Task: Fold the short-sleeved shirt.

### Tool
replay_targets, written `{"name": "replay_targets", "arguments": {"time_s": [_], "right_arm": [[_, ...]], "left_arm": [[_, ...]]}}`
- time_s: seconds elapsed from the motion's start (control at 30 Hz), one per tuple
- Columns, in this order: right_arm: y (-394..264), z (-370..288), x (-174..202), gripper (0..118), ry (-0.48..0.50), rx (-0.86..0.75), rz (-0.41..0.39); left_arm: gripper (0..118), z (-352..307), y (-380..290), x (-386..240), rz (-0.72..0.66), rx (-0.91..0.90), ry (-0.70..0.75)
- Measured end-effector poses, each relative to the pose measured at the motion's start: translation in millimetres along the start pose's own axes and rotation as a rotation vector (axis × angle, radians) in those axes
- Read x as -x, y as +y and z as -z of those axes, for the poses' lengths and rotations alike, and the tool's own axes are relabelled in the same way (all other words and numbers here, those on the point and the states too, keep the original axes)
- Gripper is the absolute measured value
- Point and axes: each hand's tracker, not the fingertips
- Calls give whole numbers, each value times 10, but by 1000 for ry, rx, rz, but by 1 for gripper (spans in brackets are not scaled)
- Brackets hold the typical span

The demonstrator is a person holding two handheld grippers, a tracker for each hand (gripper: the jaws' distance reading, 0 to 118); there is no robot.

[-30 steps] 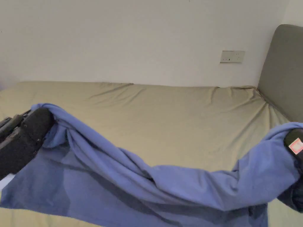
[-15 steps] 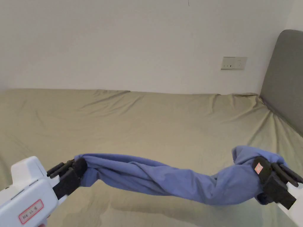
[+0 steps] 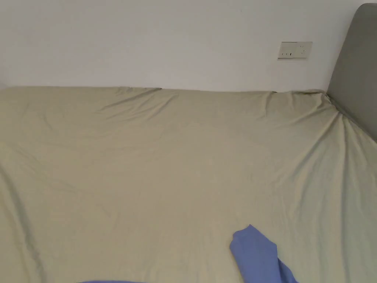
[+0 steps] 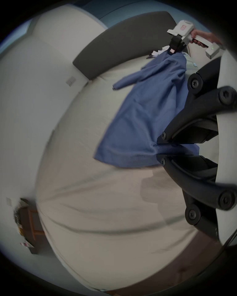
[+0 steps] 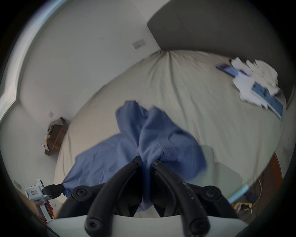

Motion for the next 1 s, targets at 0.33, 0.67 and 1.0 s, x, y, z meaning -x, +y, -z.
{"name": "replay_targets", "arguments": {"time_s": [0.33,0.67,1.0], "right_arm": [[-169,-149,118,71,-196,-112,-338],[327,-1148,957,54,-4,-685,-606],[246,-966,1071,1,88,-597,-572]], "left_arm": [[65,-287,-180,47,32,-190,32],[92,-1357,105,-858,379,-828,-102],[0,-719,729,-994,340,-612,-105]]}}
